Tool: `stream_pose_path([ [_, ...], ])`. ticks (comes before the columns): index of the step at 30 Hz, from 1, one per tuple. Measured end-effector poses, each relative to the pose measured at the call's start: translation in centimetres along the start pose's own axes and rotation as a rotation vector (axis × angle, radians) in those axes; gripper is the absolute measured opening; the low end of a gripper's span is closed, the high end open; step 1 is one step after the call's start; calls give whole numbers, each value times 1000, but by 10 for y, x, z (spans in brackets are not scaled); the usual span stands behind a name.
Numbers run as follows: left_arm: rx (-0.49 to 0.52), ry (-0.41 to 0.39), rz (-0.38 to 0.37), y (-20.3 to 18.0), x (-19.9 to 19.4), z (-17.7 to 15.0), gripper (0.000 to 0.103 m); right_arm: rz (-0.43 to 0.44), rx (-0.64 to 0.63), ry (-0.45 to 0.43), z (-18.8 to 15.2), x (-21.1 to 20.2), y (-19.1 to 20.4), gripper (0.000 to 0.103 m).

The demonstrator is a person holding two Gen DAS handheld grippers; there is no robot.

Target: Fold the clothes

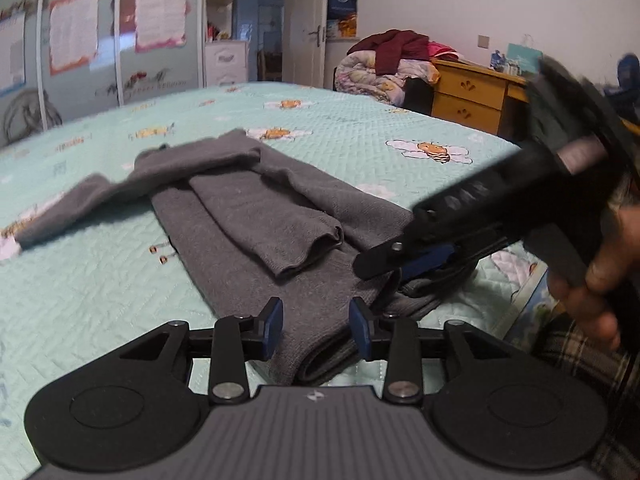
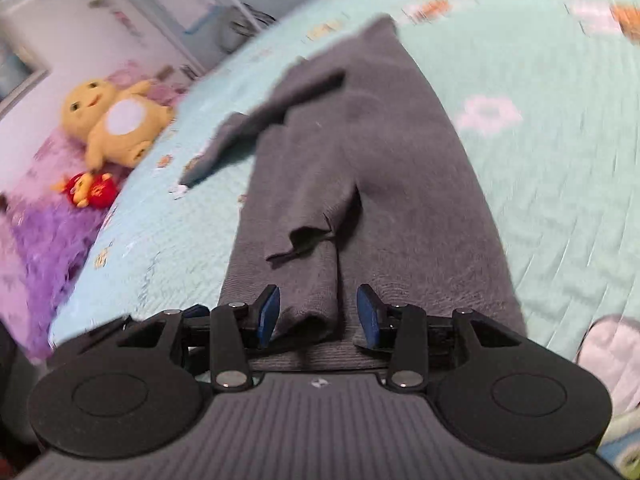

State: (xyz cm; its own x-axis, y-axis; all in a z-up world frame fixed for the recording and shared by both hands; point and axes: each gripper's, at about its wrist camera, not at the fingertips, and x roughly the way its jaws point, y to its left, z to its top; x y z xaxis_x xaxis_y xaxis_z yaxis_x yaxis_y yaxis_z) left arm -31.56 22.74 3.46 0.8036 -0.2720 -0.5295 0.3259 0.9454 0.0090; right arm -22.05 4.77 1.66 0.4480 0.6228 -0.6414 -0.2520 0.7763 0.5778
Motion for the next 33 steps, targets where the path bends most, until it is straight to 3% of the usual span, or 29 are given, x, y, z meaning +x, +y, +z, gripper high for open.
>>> stream_pose_path([
  [3,48,-12,24,-7,-1,-5,42,-6,65,39,4,8,0,44],
  [6,91,-21,49,-14,-1,-10,45,45,109,99,4,18,-1,44],
  [8,111,-29,67,-17,0,-11,48,61,122,121,4,20,-1,39],
  [10,134,-38,87,-22,2,-12,52,83,175,140,3,19,-6,9],
  [19,216,-52,211,-38,12,-14,54,230,454,154,-4,9,-17,8],
  [24,185,-22,292,-31,14,-13,54,302,532,156,-2,4,-12,8],
  [30,271,9,375,-40,19,-19,54,342,567,150,1,0,-5,8],
  [32,276,20,389,-37,16,-22,40,334,563,152,-1,-1,-7,8],
  [33,272,29,378,-35,14,-23,26,329,564,156,-2,-1,-9,8],
])
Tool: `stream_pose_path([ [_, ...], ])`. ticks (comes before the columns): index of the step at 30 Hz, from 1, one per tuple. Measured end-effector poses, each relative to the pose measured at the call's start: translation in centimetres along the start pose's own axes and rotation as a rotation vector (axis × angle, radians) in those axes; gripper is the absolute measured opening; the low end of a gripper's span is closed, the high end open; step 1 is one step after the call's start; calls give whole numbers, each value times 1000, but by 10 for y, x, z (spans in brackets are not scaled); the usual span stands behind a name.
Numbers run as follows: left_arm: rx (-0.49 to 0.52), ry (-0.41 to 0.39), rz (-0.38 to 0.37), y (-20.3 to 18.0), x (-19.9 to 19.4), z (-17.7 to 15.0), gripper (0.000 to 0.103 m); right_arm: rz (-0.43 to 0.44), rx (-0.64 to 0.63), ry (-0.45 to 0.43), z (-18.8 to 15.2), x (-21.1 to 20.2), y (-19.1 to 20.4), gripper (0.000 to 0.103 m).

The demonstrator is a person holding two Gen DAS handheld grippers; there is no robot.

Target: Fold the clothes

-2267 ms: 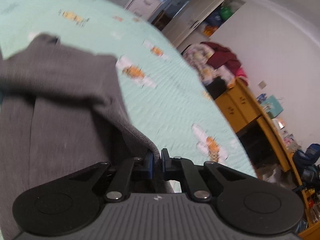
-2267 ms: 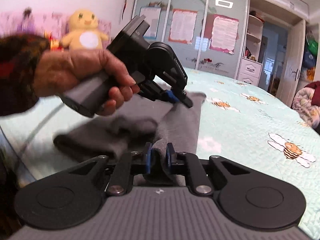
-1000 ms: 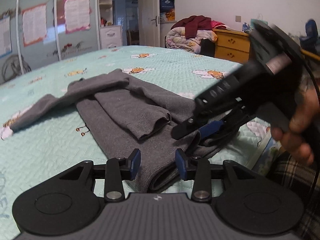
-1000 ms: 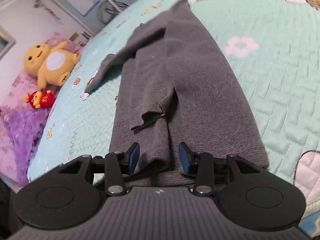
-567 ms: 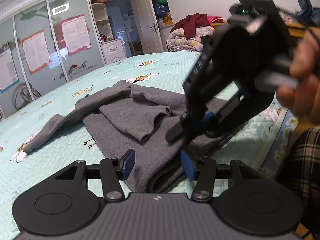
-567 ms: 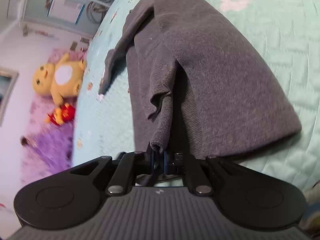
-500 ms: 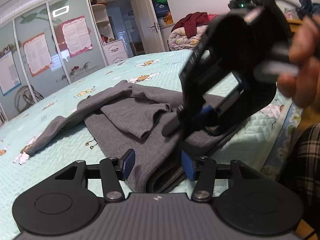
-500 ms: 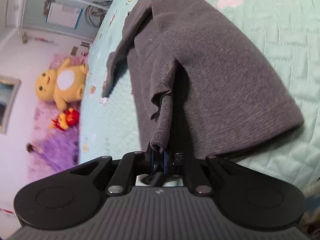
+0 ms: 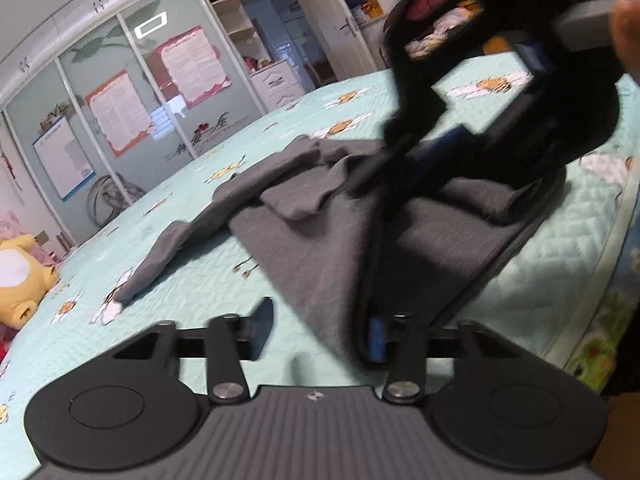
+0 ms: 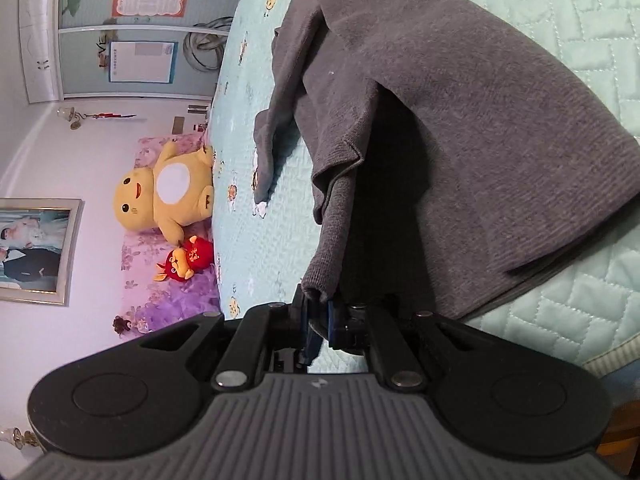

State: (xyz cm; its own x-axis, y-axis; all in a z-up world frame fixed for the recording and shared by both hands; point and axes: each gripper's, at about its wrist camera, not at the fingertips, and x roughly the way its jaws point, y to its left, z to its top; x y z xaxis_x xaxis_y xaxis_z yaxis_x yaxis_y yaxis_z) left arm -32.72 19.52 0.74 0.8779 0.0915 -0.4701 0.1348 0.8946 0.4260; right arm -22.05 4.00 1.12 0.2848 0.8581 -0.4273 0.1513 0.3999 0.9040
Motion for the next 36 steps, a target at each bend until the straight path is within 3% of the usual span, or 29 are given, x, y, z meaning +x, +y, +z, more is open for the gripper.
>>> stream_pose_path([
  [4,42,6,-3,-6,-11,-8,12,-59,-12,10,-5,3,-13,7],
  [7,67,15,-1,-13,-11,-10,11,-121,-36,12,-10,7,-29,7],
  [9,64,19,-2,-13,-11,-10,11,-108,-49,12,-11,5,-33,7],
  [12,75,13,8,-15,-12,-9,11,-105,-80,-8,-8,1,-28,15],
  [14,94,-1,28,-18,-10,-7,19,-105,-99,-25,-6,-2,-23,25],
  [16,121,-11,67,-19,-6,-7,46,-108,-114,-26,-6,1,-22,28],
  [17,137,-26,83,-20,-4,-7,49,-109,-121,-26,-6,3,-22,28],
  [18,149,-45,78,-20,-2,-9,47,-110,-129,-27,-6,4,-22,26],
  [20,143,-25,27,-16,0,-11,10,-117,-152,-31,-8,8,-22,8],
  [24,180,-23,84,-22,-17,-15,10,-118,-246,-15,-15,11,-19,7],
  [29,191,29,87,-32,-15,-17,9,-155,-293,1,-15,14,-22,6],
  [36,169,55,62,-22,-14,-12,9,-113,-234,11,-11,15,-31,8],
])
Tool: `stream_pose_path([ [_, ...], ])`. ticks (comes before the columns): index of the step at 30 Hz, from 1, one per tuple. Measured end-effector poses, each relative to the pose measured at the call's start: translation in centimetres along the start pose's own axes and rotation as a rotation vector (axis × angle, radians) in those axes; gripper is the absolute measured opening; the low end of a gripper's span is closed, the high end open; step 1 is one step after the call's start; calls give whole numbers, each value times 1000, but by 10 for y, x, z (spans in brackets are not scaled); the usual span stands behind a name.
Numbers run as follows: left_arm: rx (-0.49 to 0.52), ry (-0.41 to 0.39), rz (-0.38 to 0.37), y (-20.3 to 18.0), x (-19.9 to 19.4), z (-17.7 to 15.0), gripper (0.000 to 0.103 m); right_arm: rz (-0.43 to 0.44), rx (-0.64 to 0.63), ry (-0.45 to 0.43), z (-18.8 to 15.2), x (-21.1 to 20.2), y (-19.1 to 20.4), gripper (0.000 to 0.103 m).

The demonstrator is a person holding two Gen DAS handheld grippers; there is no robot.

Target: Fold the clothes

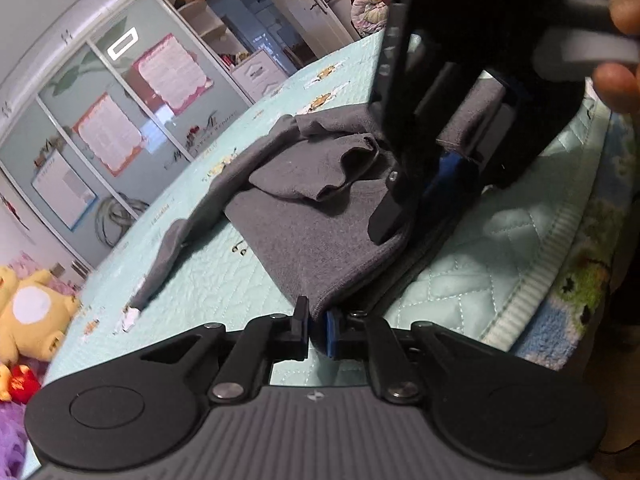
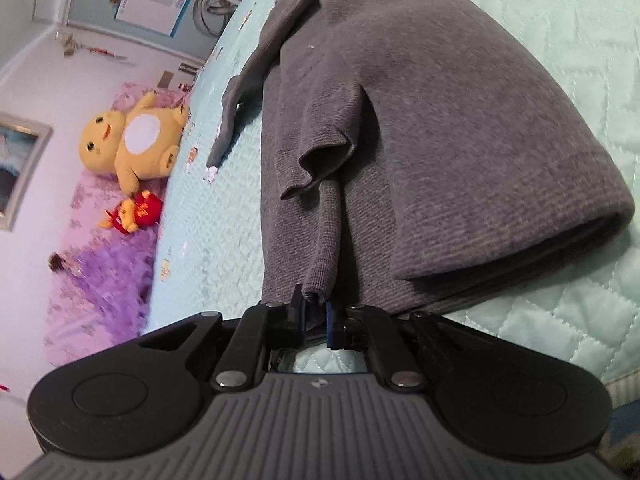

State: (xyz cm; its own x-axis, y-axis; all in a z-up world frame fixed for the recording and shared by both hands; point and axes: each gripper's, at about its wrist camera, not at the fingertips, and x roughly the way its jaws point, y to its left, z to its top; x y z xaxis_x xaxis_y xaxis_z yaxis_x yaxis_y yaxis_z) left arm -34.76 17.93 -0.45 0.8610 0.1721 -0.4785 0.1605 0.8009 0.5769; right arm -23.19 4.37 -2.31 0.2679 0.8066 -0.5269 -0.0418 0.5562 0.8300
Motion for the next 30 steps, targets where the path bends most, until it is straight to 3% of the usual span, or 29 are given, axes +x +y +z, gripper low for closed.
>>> stream_pose_path([
  [4,0,7,10,-3,0,0,9,74,91,-2,-2,4,-9,15],
  [6,-3,8,19,-4,2,0,9,72,68,2,-3,9,-8,6],
  [11,48,-13,56,-11,3,3,10,56,22,9,0,7,-3,6],
  [14,89,-31,88,-16,3,4,26,57,20,4,0,0,3,16],
  [16,90,-46,109,-15,2,4,43,52,20,-24,0,-7,8,35],
  [18,89,-58,106,-14,2,5,46,43,12,-40,2,-11,12,42],
  [21,115,-86,88,-10,8,6,50,20,18,-48,7,-8,13,43],
  [23,120,-94,58,-5,15,6,41,21,32,-48,9,-3,10,42],
  [24,108,-71,35,0,18,6,9,22,37,-48,10,-2,9,34],
  [25,96,-46,33,3,20,6,9,27,30,-43,10,0,9,18],
  [26,86,-28,44,6,19,6,9,33,23,-39,10,2,9,8],
  [30,100,17,46,-6,17,0,6,17,-42,-1,6,12,13,8],
])
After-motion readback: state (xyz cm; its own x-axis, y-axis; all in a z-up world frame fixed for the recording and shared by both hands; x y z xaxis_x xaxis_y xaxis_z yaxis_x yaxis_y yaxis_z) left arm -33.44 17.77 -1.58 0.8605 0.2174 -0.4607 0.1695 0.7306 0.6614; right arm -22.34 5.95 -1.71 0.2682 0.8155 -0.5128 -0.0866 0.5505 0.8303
